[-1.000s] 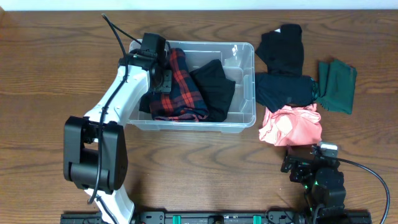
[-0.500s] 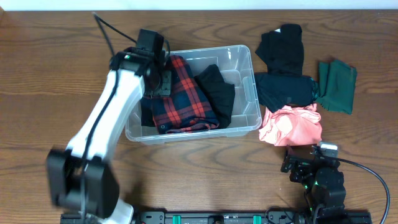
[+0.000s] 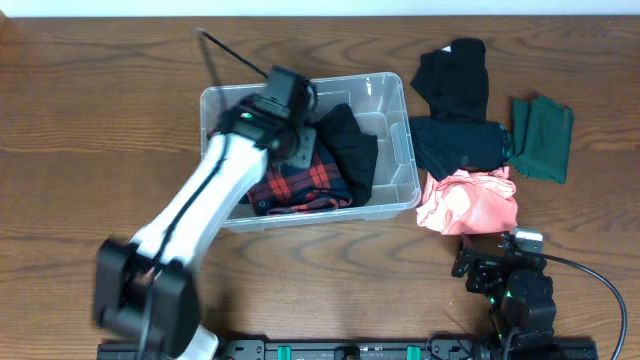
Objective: Pack container
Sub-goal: 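Push and tuck the plaid shirt down into the bin with left gripper, then smooth the plaid shirt edges inside the bin with the left gripper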
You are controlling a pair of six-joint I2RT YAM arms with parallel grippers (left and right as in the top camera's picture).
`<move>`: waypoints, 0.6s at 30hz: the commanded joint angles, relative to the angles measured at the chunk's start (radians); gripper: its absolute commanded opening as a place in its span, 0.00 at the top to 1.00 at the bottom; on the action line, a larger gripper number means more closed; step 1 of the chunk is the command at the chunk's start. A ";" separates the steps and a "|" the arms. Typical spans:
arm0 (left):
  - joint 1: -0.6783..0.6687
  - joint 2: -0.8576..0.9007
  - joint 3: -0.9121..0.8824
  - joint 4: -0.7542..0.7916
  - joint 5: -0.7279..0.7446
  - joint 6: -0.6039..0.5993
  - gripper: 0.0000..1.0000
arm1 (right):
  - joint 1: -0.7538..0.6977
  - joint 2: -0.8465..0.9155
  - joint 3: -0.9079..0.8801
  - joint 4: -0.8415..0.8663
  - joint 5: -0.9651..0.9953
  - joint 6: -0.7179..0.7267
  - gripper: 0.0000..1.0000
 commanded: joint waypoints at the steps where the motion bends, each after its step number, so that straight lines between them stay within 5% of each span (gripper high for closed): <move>1: 0.001 0.131 -0.034 -0.013 0.000 -0.002 0.49 | -0.006 -0.005 -0.004 -0.002 0.003 0.013 0.01; 8: 0.006 0.215 -0.004 -0.073 -0.003 0.081 0.46 | -0.006 -0.005 -0.004 -0.002 0.003 0.013 0.01; 18: 0.003 -0.041 0.254 -0.316 0.051 0.065 0.43 | -0.006 -0.005 -0.004 -0.002 0.003 0.013 0.01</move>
